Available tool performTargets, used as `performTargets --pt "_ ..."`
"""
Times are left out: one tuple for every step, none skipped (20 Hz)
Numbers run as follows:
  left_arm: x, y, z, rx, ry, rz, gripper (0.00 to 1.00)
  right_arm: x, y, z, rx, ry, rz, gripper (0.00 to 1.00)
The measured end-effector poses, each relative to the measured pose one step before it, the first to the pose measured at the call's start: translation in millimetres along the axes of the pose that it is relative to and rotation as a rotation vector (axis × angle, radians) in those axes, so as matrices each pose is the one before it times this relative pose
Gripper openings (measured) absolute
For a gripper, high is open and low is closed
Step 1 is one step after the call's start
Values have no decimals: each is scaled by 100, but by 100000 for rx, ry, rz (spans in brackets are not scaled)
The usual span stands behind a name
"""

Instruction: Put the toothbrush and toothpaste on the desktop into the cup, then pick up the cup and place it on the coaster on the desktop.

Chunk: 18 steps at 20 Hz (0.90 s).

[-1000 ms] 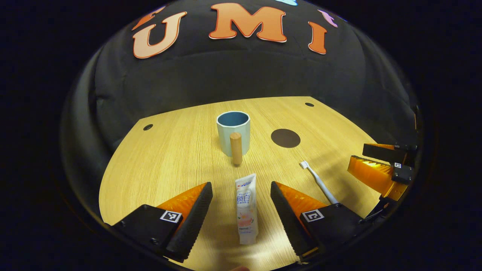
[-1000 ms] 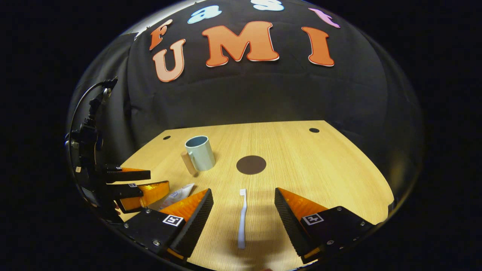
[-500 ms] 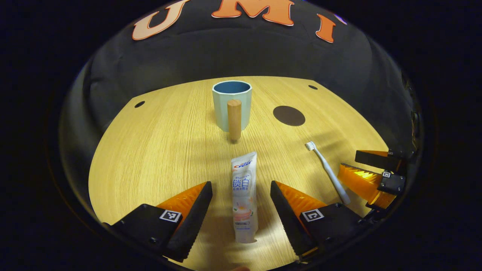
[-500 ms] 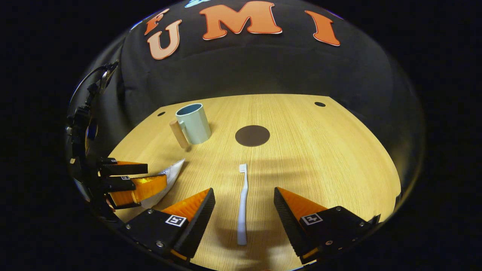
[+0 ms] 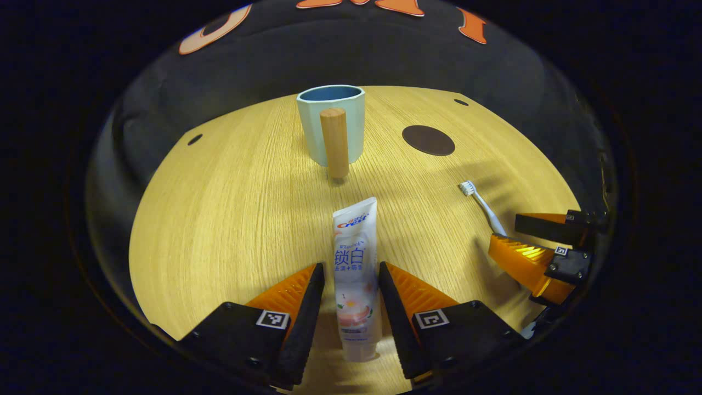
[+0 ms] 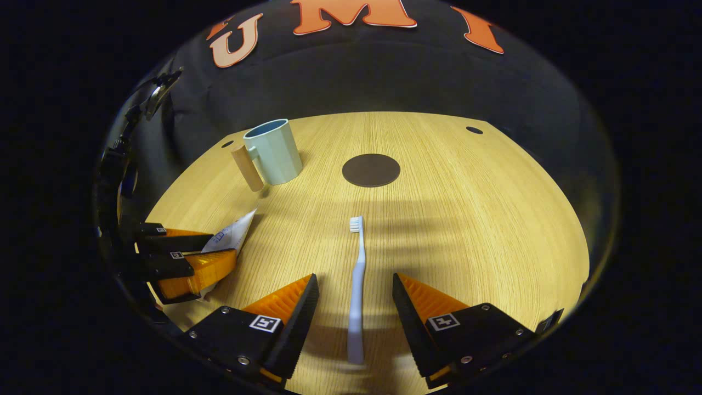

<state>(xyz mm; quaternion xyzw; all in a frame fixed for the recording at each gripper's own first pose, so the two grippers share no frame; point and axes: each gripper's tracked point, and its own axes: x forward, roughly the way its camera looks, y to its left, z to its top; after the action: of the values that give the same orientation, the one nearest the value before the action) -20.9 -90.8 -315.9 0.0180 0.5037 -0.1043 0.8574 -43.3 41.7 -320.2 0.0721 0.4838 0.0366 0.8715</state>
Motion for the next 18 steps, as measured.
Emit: performTargets --pt "-331 201 223 -1092 400 634 67 142 60 135 821 340 -483 80" --pt "-650 288 -110 -2389 1068 -177 57 336 69 162 119 -325 -70 78" --pt "521 -259 33 -402 791 -50 48 143 295 -127 318 1242 281 74" --pt "-15 71 377 -1780 -550 -535 49 -11 -63 248 -69 -486 -624 71" --pt "139 -215 -205 -4358 1717 -1664 39 -32 -5 -65 -105 1108 -401 65" --pt "-223 -64 269 -1124 -730 -1154 29 184 240 26 28 98 -169 62" --pt "-83 54 -269 -670 198 -115 29 -31 128 53 -24 516 -205 53" --pt "35 -241 169 548 -1029 -653 29 285 -185 111 -423 -142 -1244 53" --pt "-72 188 105 232 -346 -463 29 183 -347 175 142 12 -1426 43" --pt "-709 -109 420 -403 -1475 -1407 29 54 -242 91 962 268 -606 32" --pt "-20 -441 36 -1139 -1038 -2012 24 -14 52 142 1452 -443 929 25" --pt "-249 -271 332 -501 -1732 -2119 20 90 129 42 1560 -721 722 20" --pt "-675 75 175 -157 -983 -144 20 65 13 153 1412 -1093 1038 13" --pt "-271 185 373 752 -1912 437 20 70 222 -84 772 -381 957 9" --pt "44 25 -13 271 -2012 434 20 108 192 29 1083 -247 987 6" --pt "-515 160 592 738 -2099 1019 17 5 371 -66 1104 68 1709 6" --pt "63 192 482 1148 -2003 1136 16 -138 312 76 911 -587 1822 4" --pt "-252 191 690 735 -1883 1362 17 -161 127 162 90 -771 1179 5"
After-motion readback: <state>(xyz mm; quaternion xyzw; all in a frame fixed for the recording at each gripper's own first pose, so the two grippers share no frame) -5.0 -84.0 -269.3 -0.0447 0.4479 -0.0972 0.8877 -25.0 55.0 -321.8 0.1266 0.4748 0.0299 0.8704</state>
